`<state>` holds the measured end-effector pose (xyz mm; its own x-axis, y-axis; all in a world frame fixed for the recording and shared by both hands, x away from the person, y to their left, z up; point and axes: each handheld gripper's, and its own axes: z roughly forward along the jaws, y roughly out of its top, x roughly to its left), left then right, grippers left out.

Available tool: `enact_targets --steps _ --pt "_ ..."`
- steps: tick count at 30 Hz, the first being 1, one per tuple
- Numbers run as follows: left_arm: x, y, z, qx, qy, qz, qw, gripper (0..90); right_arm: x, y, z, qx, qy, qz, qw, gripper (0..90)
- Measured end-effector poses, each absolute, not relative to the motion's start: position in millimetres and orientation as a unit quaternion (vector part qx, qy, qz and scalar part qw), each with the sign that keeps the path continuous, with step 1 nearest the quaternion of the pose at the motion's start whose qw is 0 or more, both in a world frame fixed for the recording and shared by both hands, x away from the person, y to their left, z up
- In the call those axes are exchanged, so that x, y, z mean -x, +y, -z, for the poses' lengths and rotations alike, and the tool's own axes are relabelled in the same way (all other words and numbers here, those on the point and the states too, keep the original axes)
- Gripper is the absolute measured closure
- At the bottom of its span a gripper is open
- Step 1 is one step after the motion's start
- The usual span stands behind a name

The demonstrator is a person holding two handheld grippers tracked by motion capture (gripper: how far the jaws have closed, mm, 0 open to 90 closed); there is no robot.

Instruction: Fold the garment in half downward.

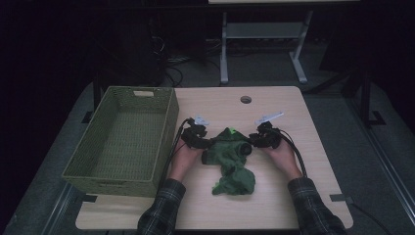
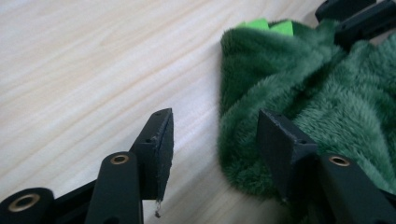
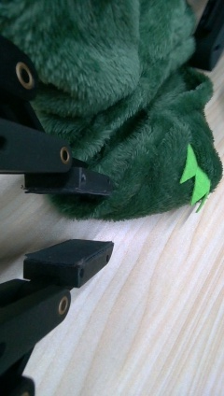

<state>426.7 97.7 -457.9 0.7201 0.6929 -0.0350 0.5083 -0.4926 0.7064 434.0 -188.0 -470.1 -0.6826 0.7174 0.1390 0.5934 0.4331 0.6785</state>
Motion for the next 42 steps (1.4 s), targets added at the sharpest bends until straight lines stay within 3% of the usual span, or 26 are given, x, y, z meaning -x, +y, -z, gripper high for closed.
enact_targets --steps 5,8,10,14,16,22,35,42 --pt "-427 94 464 -0.860 0.347 -0.118 0.354 45.7 -431 -184 469 -0.376 0.850 -0.355 0.101 68.4" --pt "-429 94 468 -0.862 0.345 -0.113 0.353 48.7 -430 -180 469 -0.364 0.857 -0.349 0.109 77.4" --pt "-429 95 467 -0.865 0.341 -0.108 0.353 59.0 -429 -178 469 -0.361 0.858 -0.348 0.106 85.2" --pt "-429 95 466 -0.872 0.330 -0.097 0.348 84.5 -430 -178 469 -0.366 0.857 -0.349 0.096 88.8" --pt "-429 94 465 -0.874 0.327 -0.100 0.345 87.4 -431 -178 469 -0.372 0.855 -0.351 0.091 88.9" --pt "-428 96 451 -0.865 0.323 -0.115 0.366 88.6 -432 -184 463 -0.385 0.843 -0.365 0.088 89.1" --pt "-432 85 399 -0.843 0.288 -0.164 0.423 88.4 -437 -208 416 -0.396 0.805 -0.428 0.108 89.1" --pt "-412 87 397 -0.832 0.269 -0.161 0.458 88.1 -416 -213 408 -0.381 0.801 -0.449 0.109 89.0"
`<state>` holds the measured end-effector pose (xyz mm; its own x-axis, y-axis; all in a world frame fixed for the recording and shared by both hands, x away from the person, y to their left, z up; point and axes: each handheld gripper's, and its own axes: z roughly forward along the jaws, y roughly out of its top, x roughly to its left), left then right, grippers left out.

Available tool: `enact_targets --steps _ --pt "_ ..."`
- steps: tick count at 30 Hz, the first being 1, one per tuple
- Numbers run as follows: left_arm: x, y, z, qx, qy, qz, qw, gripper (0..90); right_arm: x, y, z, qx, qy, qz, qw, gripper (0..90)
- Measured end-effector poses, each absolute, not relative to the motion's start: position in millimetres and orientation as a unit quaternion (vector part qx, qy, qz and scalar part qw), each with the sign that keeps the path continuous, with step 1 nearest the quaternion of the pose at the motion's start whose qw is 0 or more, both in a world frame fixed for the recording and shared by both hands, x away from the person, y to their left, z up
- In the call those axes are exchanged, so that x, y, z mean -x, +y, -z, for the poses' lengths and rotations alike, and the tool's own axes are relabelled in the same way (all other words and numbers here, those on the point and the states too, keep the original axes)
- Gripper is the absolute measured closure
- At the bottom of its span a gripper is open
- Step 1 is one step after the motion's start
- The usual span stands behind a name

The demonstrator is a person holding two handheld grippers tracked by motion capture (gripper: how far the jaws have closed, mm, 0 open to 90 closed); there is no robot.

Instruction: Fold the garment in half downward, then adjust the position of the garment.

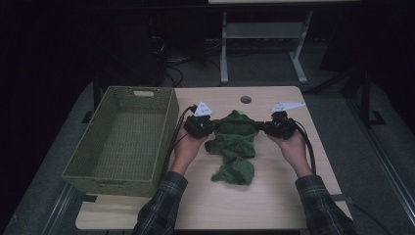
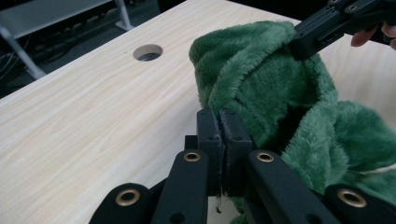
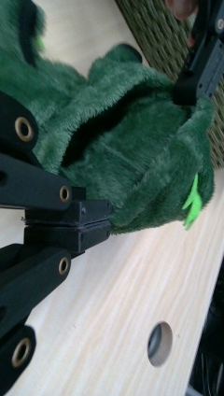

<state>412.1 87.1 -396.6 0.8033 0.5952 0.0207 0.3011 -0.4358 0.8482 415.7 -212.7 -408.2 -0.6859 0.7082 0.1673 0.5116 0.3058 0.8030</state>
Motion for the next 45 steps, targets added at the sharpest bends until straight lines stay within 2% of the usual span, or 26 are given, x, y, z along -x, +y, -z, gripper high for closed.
enact_targets --steps 15,29,45 --pt "-375 91 399 -0.830 0.239 -0.154 0.479 87.7 -370 -217 400 -0.333 0.797 -0.488 0.126 88.9" --pt "-334 106 415 -0.816 0.220 -0.139 0.516 87.5 -327 -220 419 -0.298 0.803 -0.507 0.098 88.8" --pt "-293 112 436 -0.840 0.156 -0.126 0.504 87.6 -280 -216 434 -0.262 0.830 -0.489 0.063 88.6"
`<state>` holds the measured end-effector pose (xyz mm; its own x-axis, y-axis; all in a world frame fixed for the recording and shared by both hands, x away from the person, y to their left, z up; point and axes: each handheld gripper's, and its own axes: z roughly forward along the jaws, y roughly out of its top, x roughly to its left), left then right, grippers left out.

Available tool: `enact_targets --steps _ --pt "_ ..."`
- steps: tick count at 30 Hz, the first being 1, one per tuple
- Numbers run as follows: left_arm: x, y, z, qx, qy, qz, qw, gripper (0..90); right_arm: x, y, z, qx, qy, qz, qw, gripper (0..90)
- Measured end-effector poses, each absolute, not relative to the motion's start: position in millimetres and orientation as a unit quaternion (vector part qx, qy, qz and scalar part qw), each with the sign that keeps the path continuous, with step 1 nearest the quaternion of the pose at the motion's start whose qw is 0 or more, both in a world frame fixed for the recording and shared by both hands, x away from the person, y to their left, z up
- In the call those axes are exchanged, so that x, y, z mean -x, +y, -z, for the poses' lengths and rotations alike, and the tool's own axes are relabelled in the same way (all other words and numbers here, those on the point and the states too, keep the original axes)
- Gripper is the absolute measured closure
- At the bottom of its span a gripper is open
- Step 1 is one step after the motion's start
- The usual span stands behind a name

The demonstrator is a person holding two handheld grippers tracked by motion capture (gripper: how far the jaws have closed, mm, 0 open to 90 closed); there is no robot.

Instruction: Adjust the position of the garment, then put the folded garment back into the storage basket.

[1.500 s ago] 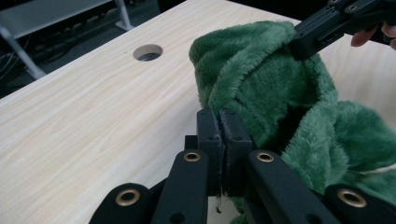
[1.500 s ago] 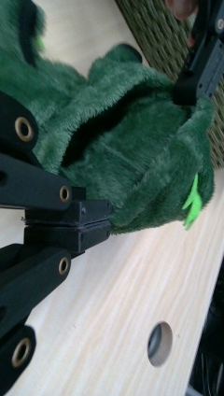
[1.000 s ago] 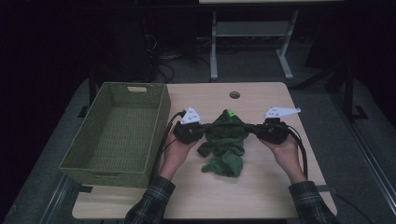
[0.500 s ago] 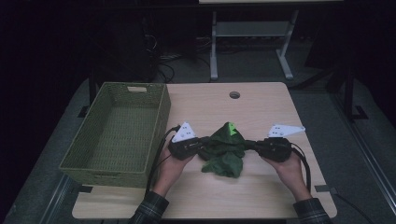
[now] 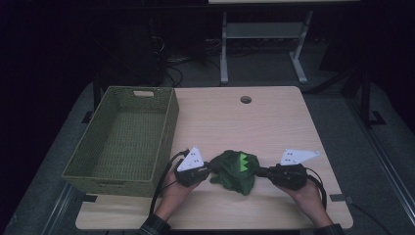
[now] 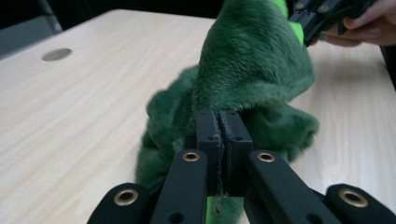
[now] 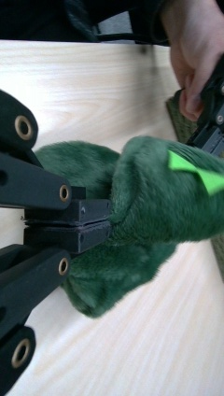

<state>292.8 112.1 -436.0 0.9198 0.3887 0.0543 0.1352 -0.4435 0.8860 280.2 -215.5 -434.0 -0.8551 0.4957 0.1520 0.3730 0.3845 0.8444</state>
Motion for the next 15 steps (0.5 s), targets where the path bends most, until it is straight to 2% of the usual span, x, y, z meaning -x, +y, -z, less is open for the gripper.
enact_targets --steps 8,15 --pt "-286 114 446 -0.851 0.143 -0.100 0.496 87.6 -266 -212 438 -0.241 0.838 -0.487 0.053 88.3" --pt "-287 118 453 -0.863 0.139 -0.084 0.478 88.3 -265 -208 444 -0.233 0.852 -0.468 0.025 88.6"
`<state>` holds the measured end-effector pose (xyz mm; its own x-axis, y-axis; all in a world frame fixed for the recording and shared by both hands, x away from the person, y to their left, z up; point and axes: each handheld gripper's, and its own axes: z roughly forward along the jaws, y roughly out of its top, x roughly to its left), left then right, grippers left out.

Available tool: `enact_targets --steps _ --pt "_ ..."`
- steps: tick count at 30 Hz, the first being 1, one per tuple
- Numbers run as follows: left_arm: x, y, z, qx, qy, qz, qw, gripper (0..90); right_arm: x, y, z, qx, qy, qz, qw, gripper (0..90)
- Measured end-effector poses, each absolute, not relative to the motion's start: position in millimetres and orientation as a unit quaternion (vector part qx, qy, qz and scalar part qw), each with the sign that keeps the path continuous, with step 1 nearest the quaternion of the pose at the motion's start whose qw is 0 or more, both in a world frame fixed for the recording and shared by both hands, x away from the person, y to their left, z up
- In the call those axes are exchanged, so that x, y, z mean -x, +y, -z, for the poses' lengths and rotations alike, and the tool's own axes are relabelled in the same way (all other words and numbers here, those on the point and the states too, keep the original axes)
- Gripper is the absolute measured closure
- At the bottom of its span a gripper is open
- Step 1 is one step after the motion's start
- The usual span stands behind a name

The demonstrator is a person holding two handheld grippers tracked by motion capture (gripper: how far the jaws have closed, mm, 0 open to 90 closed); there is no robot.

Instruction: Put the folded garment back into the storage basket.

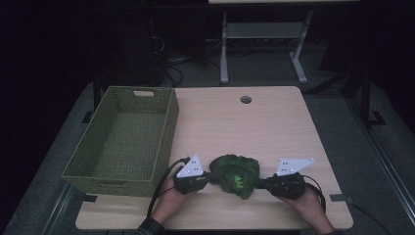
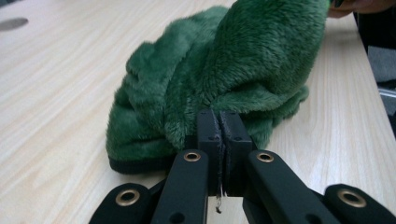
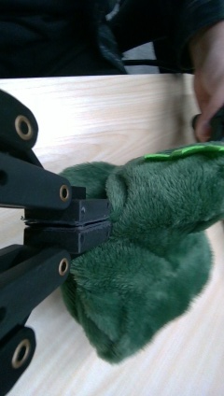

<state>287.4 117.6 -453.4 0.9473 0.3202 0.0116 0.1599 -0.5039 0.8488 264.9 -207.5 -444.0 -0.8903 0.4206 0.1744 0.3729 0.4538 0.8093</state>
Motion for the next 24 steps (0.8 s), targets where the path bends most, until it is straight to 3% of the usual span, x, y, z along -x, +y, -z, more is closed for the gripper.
enact_targets --steps 18,24 --pt "-284 98 470 -0.907 0.103 -0.088 0.398 88.2 -268 -183 467 -0.209 0.904 -0.373 0.018 88.9" --pt "-287 102 463 -0.892 0.126 -0.086 0.425 83.3 -267 -189 459 -0.218 0.889 -0.401 0.022 79.9"
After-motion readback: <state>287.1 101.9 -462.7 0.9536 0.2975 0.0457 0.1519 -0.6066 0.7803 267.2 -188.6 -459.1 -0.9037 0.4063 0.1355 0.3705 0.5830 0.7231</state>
